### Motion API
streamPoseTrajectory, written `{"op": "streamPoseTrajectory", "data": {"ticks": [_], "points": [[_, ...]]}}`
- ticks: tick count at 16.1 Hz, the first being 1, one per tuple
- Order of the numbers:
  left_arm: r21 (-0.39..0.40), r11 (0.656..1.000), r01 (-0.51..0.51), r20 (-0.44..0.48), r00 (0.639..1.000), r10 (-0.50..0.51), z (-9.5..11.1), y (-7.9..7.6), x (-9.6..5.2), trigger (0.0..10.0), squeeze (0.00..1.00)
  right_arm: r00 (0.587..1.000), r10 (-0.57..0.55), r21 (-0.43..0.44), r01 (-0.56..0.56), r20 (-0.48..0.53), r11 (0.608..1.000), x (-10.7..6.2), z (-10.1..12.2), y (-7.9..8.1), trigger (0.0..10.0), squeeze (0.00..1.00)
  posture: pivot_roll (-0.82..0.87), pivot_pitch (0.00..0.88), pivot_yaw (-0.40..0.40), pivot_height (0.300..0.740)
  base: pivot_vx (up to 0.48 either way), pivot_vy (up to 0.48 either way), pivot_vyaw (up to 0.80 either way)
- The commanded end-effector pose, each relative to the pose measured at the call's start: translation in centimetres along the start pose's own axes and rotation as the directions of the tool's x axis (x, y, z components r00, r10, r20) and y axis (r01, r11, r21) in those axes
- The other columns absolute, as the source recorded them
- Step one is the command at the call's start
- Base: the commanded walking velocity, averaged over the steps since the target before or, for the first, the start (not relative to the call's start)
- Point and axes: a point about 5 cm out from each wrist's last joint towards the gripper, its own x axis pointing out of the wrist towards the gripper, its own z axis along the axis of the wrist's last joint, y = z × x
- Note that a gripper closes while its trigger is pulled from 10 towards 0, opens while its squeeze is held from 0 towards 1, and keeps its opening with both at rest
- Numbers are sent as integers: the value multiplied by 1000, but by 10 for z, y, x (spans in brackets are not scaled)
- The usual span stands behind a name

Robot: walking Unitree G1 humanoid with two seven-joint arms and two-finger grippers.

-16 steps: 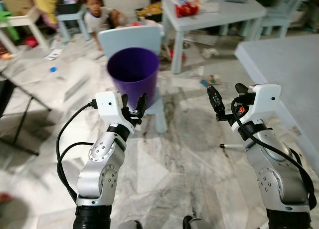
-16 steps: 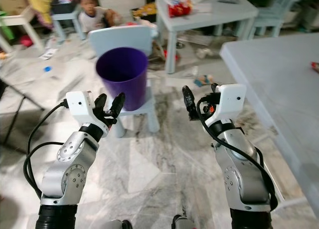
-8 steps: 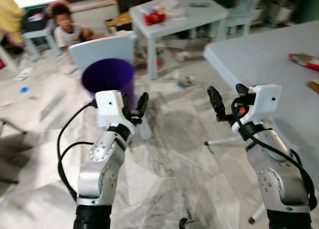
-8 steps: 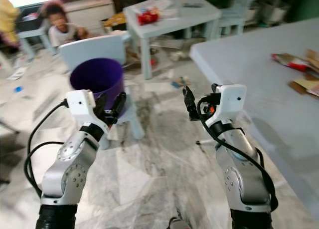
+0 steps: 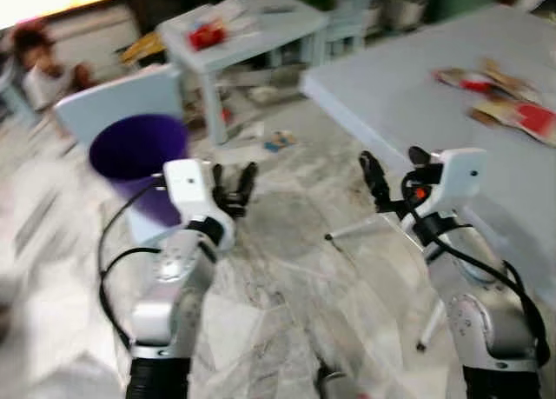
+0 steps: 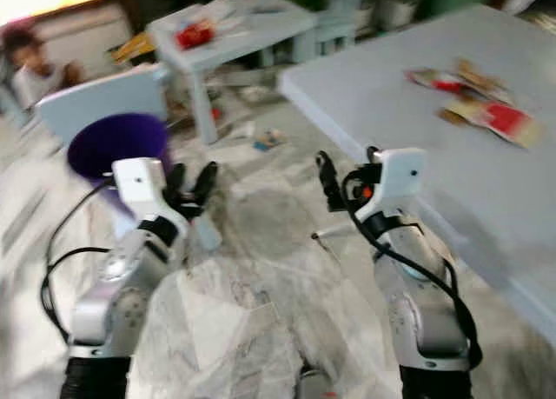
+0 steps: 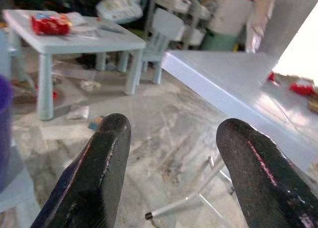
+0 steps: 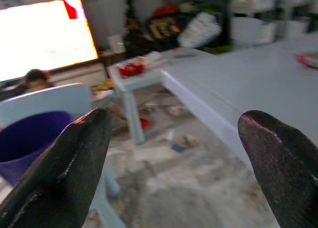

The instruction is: Picking trash to rubbish bin

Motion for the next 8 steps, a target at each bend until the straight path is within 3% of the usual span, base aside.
{"op": "streamPoseTrajectory", "data": {"ticks": [1,5,8], "points": [[-10,1000,25,-6,1000,-25,-2,-7,1,10000,0,1000,-14,-9,14,9,1000,-2,3,-3,10000,576,-64,156,41,740,0,0,-800],[-18,1000,16,-6,1000,-16,-2,-6,1,10000,0,1000,-16,-8,16,10,1000,-2,3,-4,10000,576,-65,157,42,740,0,0,-800],[-22,1000,4,-9,1000,-4,-2,-4,1,10000,0,1000,-16,-7,16,10,1000,-2,3,-4,10000,576,-64,158,43,740,0,0,0]]}}
